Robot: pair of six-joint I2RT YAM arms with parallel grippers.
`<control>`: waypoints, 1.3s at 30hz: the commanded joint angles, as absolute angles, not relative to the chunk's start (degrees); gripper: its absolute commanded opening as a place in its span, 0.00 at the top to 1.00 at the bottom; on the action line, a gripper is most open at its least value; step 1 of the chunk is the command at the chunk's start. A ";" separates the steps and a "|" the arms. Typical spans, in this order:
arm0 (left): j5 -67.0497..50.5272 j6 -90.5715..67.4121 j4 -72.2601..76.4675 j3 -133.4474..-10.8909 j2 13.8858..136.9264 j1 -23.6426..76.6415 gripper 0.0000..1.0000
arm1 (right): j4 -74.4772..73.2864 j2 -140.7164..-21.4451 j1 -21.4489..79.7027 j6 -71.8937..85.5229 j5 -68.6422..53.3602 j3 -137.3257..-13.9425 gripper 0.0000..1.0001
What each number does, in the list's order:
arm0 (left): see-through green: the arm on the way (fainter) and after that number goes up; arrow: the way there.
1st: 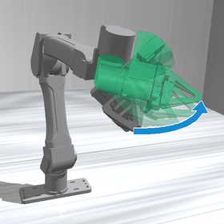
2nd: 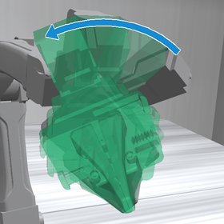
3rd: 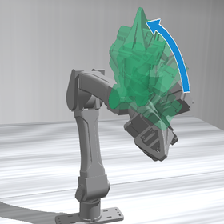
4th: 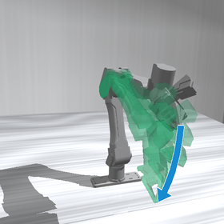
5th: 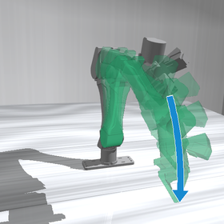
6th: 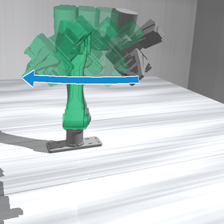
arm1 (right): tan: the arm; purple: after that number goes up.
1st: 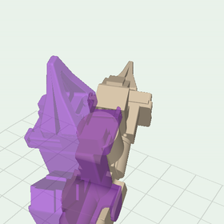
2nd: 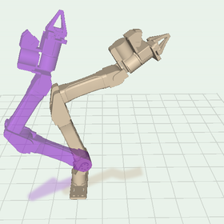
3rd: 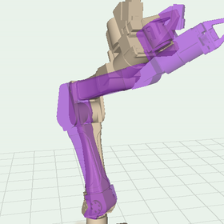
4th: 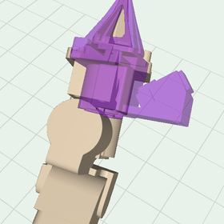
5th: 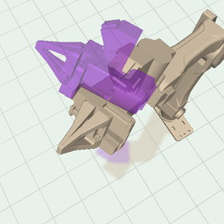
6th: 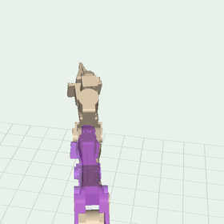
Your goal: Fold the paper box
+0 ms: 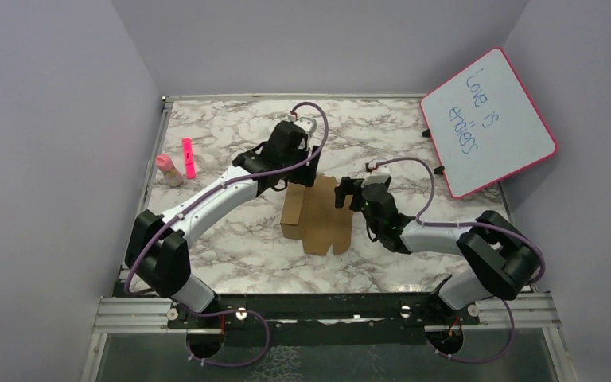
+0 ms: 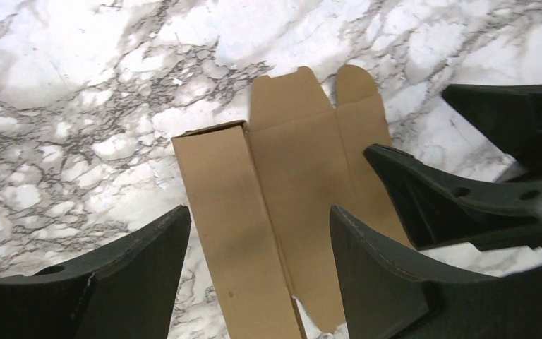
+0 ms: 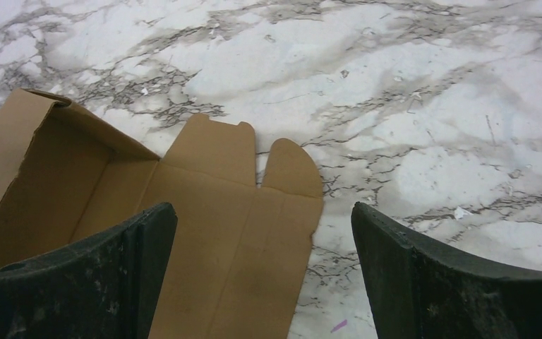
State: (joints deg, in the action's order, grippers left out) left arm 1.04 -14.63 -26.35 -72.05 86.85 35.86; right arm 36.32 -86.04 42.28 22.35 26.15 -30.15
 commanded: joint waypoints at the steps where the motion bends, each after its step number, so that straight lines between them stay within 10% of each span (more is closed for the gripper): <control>1: 14.21 -15.04 -29.56 -75.04 89.73 37.52 0.28 | 38.15 -83.74 41.97 23.32 31.34 -28.21 0.00; 9: 13.52 -15.79 -29.36 -80.75 96.70 37.72 0.44 | 37.46 -85.17 41.92 23.36 30.28 -29.18 0.00; 31: 40.58 -13.40 -41.60 -89.40 110.48 49.85 0.42 | 39.15 -82.20 41.86 24.23 34.84 -26.76 0.00; 39: 44.22 -12.85 -42.48 -89.77 111.60 50.50 0.55 | 40.02 -80.74 41.84 23.73 35.97 -25.85 0.00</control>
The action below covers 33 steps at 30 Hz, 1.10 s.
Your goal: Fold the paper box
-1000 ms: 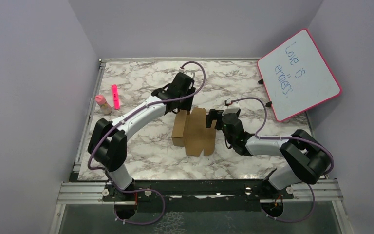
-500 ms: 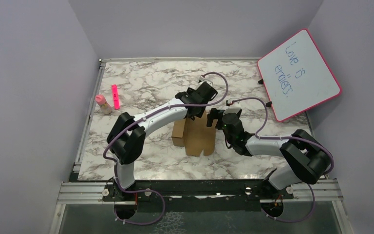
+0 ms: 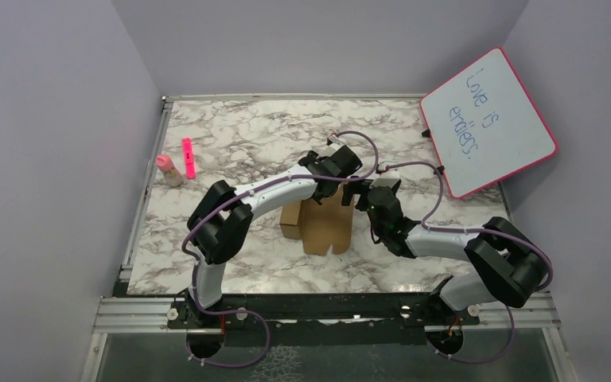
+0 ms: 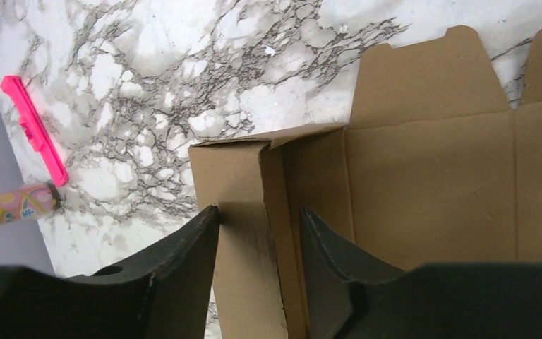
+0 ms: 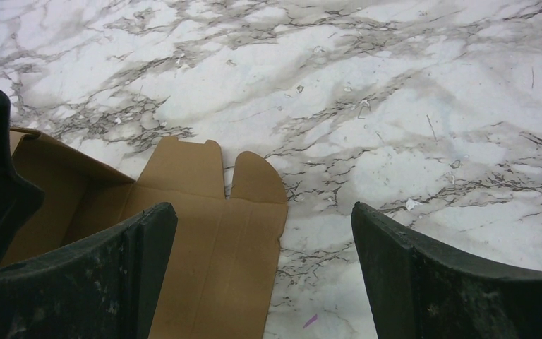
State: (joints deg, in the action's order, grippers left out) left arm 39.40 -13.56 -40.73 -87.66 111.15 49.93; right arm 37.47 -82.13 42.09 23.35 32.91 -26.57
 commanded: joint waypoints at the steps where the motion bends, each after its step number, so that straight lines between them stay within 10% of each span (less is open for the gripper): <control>1: 44.62 -12.83 -42.67 -89.77 111.54 50.55 0.58 | 40.03 -80.55 41.84 23.73 36.10 -25.72 0.00; 18: 46.02 -14.66 -42.68 -85.31 107.68 48.84 0.81 | 36.36 -77.11 41.84 21.43 33.50 -27.20 0.00; 33: 17.72 -20.68 -24.75 -68.24 99.33 34.61 0.81 | 10.81 -62.61 41.84 18.53 19.19 -40.63 0.00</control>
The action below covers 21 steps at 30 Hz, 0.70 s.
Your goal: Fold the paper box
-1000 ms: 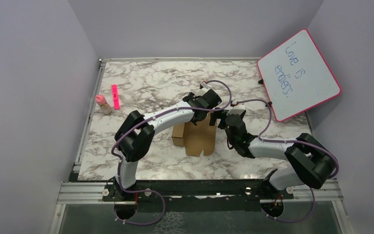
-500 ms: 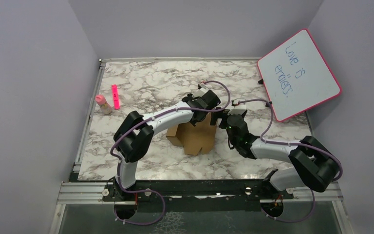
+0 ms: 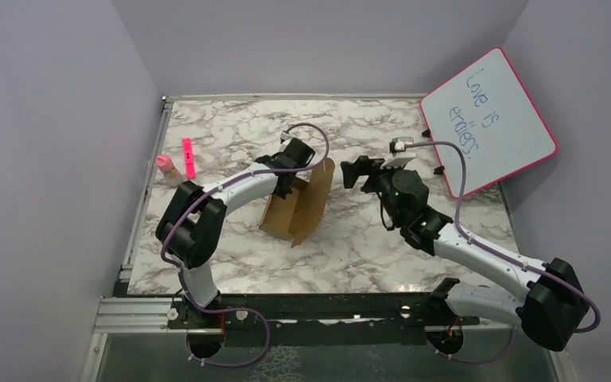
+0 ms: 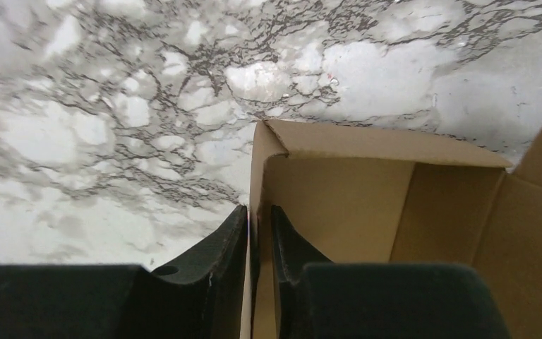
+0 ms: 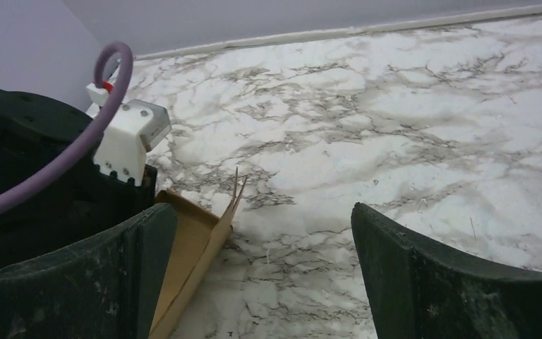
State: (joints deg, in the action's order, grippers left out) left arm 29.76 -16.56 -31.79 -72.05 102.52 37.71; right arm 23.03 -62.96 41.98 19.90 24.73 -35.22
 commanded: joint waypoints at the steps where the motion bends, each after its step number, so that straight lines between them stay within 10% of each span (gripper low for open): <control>1: 16.34 -21.59 -23.68 -67.27 99.08 33.81 0.81 | 8.66 -62.76 41.84 18.39 18.13 -41.89 0.00; 21: 3.20 -36.03 -6.01 -48.55 89.36 25.19 0.64 | -12.62 -71.70 41.84 14.75 5.99 -60.60 0.00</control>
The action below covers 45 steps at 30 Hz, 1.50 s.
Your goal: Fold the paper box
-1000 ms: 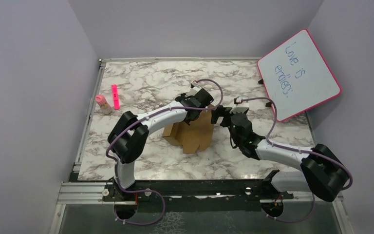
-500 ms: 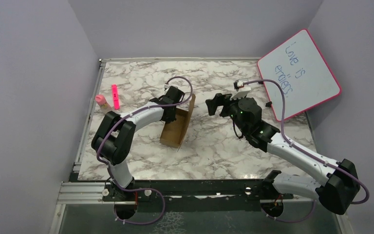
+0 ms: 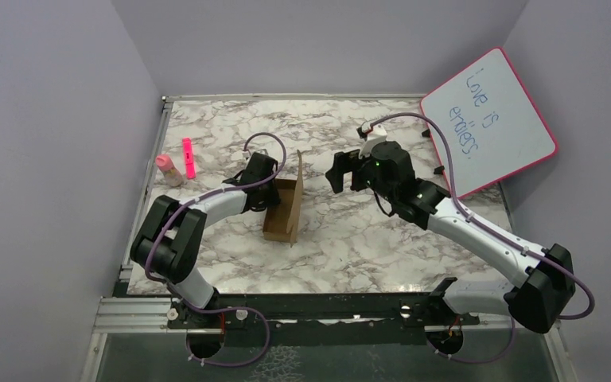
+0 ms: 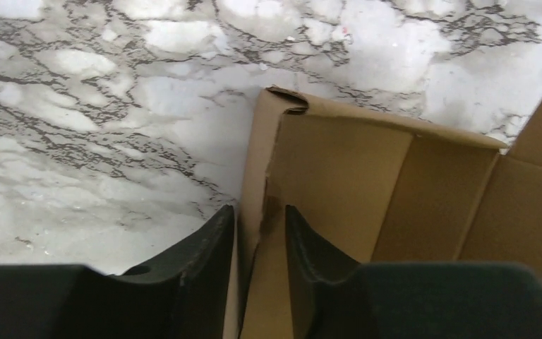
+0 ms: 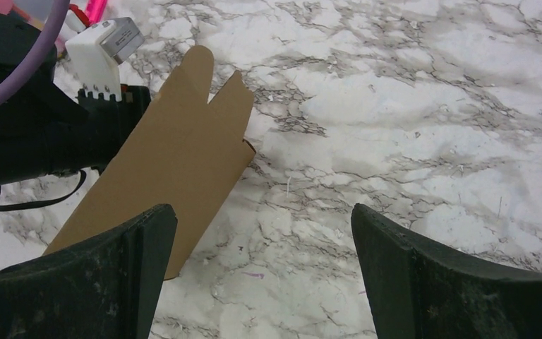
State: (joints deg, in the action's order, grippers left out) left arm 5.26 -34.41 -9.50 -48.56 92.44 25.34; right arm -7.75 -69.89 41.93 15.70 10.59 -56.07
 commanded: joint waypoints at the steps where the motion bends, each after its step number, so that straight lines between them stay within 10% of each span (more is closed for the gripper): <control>1: 3.58 -35.55 -6.52 -48.50 88.46 24.91 0.62 | -13.43 -72.38 41.84 14.79 5.24 -61.58 0.00; 11: 5.17 -30.30 -12.96 -49.14 78.05 21.41 0.33 | -15.92 -75.89 41.93 16.07 3.21 -64.78 0.00; 24: -12.80 -28.75 -17.57 -58.95 71.55 21.52 0.22 | -8.50 -73.19 41.92 17.61 12.69 -54.97 0.00; 36: -18.84 -30.06 -15.23 -61.11 73.88 26.17 0.29 | 1.40 -69.61 41.92 19.89 15.55 -46.05 0.00; 45: -15.89 -28.79 -14.78 -60.14 74.20 27.28 0.57 | 2.27 -70.15 41.93 20.46 13.79 -45.50 0.00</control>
State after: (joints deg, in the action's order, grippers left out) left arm -17.08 -29.69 -15.97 -59.61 74.67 27.14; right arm -0.49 -70.83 41.93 19.51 13.87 -46.39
